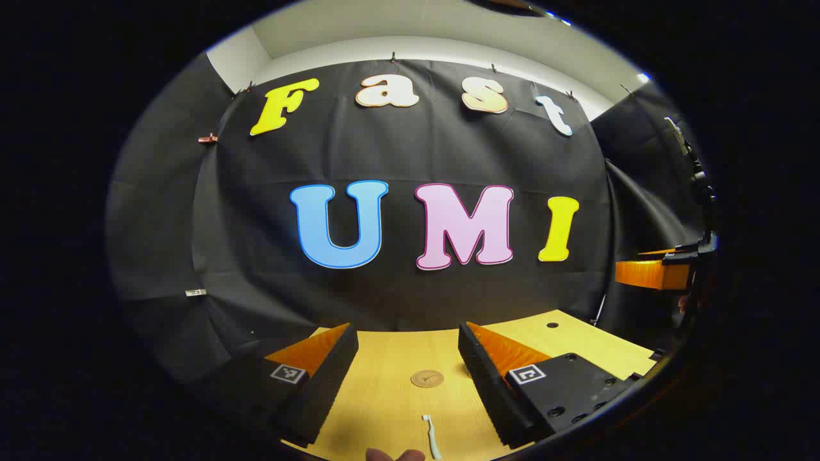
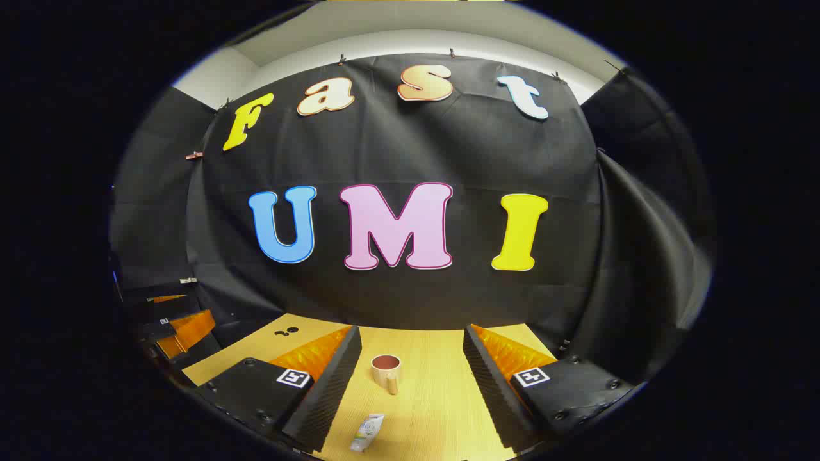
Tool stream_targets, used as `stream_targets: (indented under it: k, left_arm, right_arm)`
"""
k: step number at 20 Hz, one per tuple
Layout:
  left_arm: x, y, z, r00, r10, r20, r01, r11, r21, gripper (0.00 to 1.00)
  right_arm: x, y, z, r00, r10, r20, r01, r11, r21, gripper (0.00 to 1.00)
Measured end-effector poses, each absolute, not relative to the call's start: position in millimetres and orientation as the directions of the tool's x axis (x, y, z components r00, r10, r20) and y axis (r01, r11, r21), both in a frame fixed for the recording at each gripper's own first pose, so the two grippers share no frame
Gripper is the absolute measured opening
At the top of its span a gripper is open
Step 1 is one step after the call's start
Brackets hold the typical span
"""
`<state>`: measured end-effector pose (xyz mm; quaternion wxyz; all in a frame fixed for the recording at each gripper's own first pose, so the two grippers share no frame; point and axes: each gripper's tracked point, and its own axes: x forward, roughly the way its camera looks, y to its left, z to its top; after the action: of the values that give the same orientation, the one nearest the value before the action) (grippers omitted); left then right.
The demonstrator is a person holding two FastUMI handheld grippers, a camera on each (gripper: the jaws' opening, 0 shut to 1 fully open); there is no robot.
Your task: Put the toothbrush and toothpaste on the desktop into the cup, then pick up the cup and place it on the coaster on the desktop.
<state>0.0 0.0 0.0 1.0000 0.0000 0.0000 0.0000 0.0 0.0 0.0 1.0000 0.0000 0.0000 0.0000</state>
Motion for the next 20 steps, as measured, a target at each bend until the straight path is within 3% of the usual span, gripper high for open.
stream_targets:
  k: [20]
  left_arm:
    - [-1.6, 6.0, -3.8, 1.0, 0.007, -0.008, -0.007, 1.0, 0.002, 0.99]
  right_arm:
    - [2.9, 5.5, -12.4, 0.999, 0.0, -0.049, -0.001, 1.0, -0.027, 0.98]
